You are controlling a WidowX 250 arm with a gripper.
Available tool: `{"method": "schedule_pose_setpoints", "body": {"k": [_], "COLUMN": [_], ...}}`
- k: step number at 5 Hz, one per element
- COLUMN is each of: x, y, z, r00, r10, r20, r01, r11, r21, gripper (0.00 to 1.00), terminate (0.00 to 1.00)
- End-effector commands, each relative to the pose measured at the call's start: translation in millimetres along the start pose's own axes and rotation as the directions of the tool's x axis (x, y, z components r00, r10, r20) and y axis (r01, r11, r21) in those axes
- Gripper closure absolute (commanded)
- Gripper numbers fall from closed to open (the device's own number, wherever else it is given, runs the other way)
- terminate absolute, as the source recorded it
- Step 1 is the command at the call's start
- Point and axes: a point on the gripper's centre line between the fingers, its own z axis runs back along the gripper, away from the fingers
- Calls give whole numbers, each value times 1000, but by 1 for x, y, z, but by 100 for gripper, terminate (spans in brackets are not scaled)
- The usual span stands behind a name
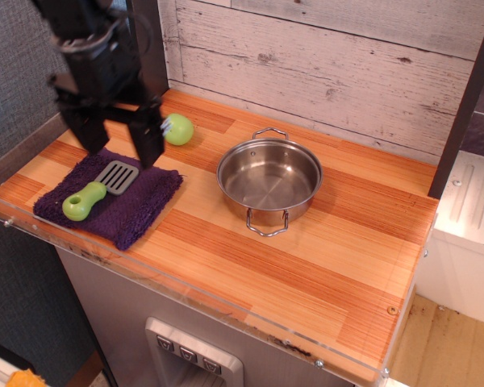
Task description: Move spatula onto towel
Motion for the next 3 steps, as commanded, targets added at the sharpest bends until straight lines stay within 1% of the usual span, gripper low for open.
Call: {"method": "schedule_pose_setpoints", "body": {"k": [1,2,3], "x": [2,2,2], "y": [-25,-25,-25], "z": [13,13,13], "r00": [999,999,999], "r10": [-52,-52,-52], "r20": [13,13,13], "r01": [52,52,52], "r11": [998,998,998], "r21": [-33,-33,-33], "gripper": [0,0,0], "terminate": [0,0,100]}}
